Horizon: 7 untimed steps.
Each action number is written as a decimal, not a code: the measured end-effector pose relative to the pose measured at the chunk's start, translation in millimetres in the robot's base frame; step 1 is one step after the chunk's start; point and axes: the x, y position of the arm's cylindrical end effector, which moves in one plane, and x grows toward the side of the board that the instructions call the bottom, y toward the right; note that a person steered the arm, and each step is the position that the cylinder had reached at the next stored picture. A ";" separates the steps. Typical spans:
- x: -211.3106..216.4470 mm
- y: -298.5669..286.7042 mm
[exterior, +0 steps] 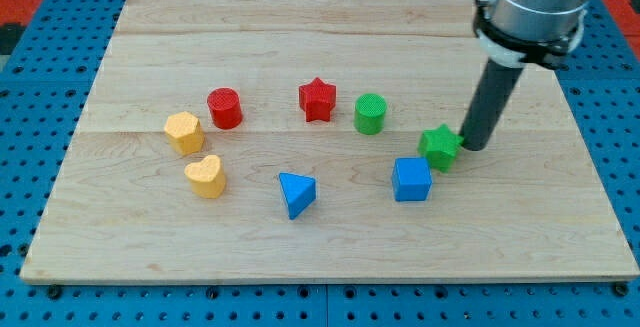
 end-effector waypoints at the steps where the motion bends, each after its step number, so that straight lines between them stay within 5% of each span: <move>1: -11.1 18.0; 3: -23.4 -48.2; 5: -36.8 -16.9; 6: -83.0 6.9; 7: -77.5 -17.6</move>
